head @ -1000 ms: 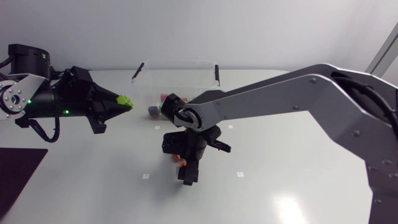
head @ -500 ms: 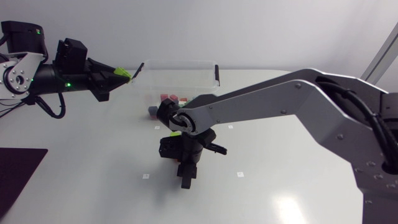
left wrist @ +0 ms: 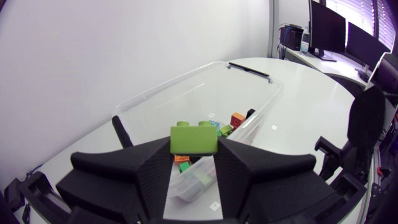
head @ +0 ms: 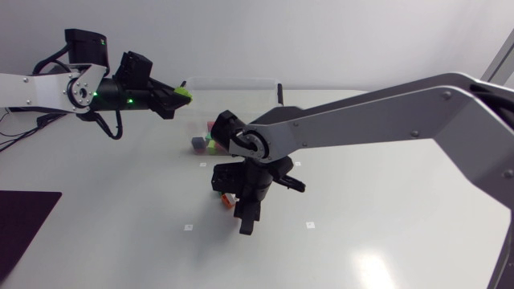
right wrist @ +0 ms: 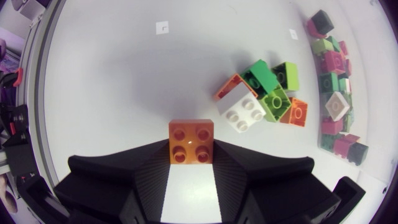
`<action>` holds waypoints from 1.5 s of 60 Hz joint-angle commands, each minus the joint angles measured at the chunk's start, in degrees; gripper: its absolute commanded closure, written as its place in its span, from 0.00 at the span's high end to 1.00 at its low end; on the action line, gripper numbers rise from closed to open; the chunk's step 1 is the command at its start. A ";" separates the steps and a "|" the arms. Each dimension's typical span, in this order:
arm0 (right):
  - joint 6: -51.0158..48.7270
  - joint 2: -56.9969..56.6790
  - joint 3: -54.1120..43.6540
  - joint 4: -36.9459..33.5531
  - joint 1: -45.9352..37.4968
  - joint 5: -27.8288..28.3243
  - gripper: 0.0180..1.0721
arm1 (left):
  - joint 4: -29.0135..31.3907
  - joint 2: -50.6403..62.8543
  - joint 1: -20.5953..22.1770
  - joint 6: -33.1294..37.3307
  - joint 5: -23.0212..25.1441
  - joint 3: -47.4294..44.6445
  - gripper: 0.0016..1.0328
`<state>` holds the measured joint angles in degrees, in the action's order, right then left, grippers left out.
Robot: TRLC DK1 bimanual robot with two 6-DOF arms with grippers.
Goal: Place the duplo bricks in the container
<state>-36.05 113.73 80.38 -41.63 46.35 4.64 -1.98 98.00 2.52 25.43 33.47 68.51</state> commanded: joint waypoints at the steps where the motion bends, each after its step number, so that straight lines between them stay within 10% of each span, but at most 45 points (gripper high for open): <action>1: 0.72 -2.38 -1.54 -0.12 -0.91 0.28 0.30 | -0.83 3.17 0.64 -2.14 -0.69 4.09 0.22; 13: 1.42 -5.89 -0.49 -0.12 -3.11 0.45 0.30 | -0.57 8.00 2.13 -3.55 -3.06 9.45 0.36; 29: 2.74 -9.41 2.68 1.02 -7.24 1.51 0.30 | -0.75 8.09 3.01 -3.55 -4.91 10.15 0.94; 90: 17.95 -3.96 21.40 12.27 -15.06 2.56 0.30 | 4.97 -8.08 3.28 21.94 0.36 -16.48 0.93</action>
<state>-20.01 106.63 99.37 -29.87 31.31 7.25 2.48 87.99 4.71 43.68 33.08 53.56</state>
